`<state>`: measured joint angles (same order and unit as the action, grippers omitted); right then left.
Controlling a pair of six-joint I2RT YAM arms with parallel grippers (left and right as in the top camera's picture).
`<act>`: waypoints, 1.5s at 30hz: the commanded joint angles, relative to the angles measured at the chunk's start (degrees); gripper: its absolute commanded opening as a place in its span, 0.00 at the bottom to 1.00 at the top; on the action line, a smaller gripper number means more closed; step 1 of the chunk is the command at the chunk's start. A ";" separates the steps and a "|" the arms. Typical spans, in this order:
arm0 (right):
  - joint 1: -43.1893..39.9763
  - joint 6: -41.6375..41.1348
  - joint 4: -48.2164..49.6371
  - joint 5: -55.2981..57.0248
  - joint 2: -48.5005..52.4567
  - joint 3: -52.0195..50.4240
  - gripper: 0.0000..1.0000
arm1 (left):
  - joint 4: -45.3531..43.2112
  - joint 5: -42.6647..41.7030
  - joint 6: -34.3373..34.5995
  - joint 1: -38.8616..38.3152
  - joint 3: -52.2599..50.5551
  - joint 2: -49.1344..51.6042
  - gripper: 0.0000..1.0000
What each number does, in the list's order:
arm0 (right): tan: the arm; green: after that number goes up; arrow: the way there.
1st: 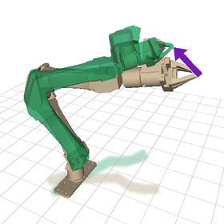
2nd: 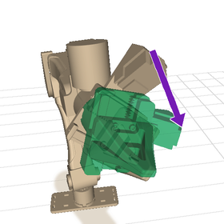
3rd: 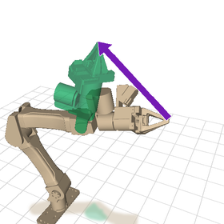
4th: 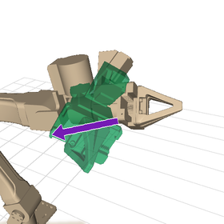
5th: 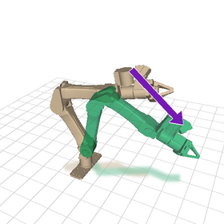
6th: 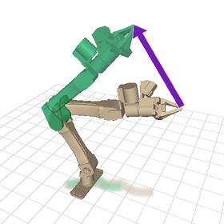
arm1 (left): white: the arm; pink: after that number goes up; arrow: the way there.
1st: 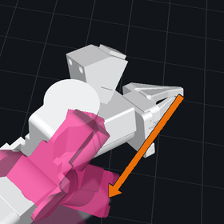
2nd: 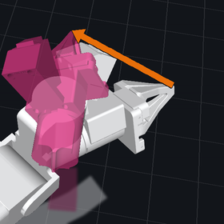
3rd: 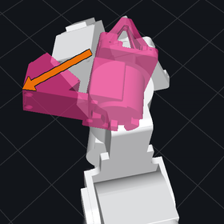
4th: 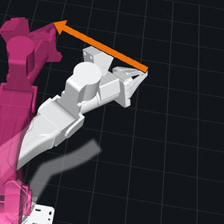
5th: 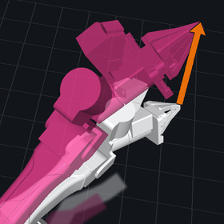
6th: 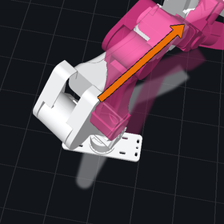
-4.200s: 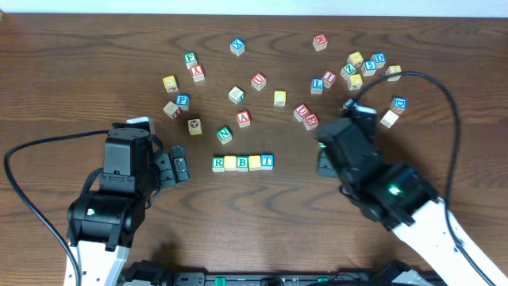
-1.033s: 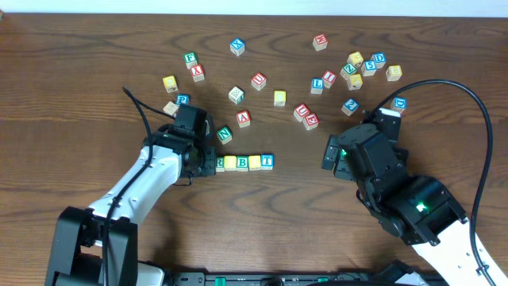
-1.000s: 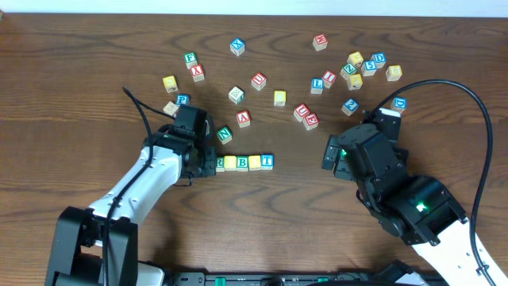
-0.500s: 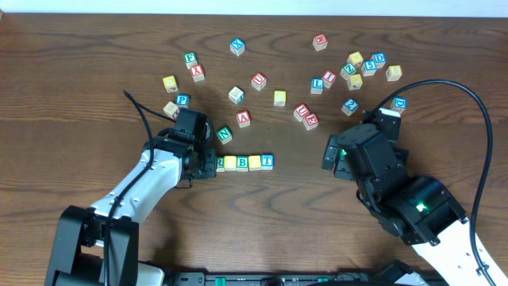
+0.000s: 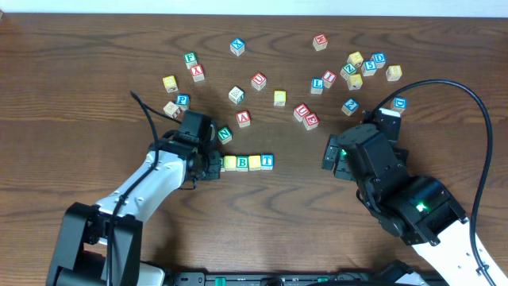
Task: Spell out ROBOT
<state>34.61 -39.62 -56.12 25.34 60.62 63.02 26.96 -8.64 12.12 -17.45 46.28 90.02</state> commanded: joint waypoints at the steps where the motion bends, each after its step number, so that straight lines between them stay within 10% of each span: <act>1: -0.44 0.72 -0.13 1.09 -0.24 -0.09 0.99 | -0.28 0.02 -0.74 -0.98 -0.72 0.66 0.08; 45: -0.44 0.72 -0.13 1.09 -0.24 -0.09 0.99 | -3.72 -1.22 -1.20 -1.29 -0.81 0.66 0.07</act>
<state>34.61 -39.62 -56.12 25.34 60.62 63.02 23.57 -9.13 11.75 -18.61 46.26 90.02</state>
